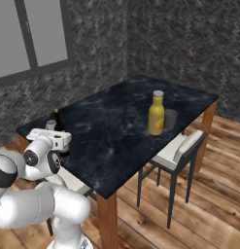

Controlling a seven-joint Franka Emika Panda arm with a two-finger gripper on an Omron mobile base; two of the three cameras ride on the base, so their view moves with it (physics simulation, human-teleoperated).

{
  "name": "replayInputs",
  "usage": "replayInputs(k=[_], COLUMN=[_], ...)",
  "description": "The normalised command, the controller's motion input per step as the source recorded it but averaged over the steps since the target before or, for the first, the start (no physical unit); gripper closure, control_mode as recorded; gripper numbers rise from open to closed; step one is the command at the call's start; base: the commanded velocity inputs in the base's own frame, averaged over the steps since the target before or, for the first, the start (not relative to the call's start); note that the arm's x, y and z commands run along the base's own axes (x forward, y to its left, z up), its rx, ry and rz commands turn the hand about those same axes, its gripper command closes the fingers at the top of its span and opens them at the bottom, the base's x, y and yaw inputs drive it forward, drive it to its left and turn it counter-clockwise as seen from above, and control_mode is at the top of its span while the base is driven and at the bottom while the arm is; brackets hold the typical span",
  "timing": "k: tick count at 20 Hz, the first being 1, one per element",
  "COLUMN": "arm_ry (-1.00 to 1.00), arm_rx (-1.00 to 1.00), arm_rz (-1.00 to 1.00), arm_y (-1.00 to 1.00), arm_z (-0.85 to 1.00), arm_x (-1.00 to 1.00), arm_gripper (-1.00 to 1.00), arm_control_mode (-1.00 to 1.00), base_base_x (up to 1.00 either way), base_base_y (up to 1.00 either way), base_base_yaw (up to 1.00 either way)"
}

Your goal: There is a wine glass and glass cup on the dining counter. Place the wine bottle next to the wine glass and the juice bottle next to the glass cup.

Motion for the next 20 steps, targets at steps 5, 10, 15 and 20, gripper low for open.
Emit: replayInputs(k=[5,10,15,20], arm_ry=[0.01,0.06,0.16,0.29], arm_rx=[0.0,0.0,0.01,0.0], arm_rz=[0.0,0.0,0.0,0.0], arm_y=[0.0,0.0,0.0,-0.03], arm_z=[0.19,0.31,0.4,0.44], arm_x=[-0.3,-0.33,-0.36,-0.37], arm_gripper=[-1.0,-1.0,-1.0,-1.0], arm_control_mode=[-1.0,-1.0,-1.0,-1.0], base_base_x=[0.0,0.0,0.0,0.0], base_base_y=[0.0,0.0,0.0,0.0], base_base_yaw=[0.0,0.0,0.0,0.0])
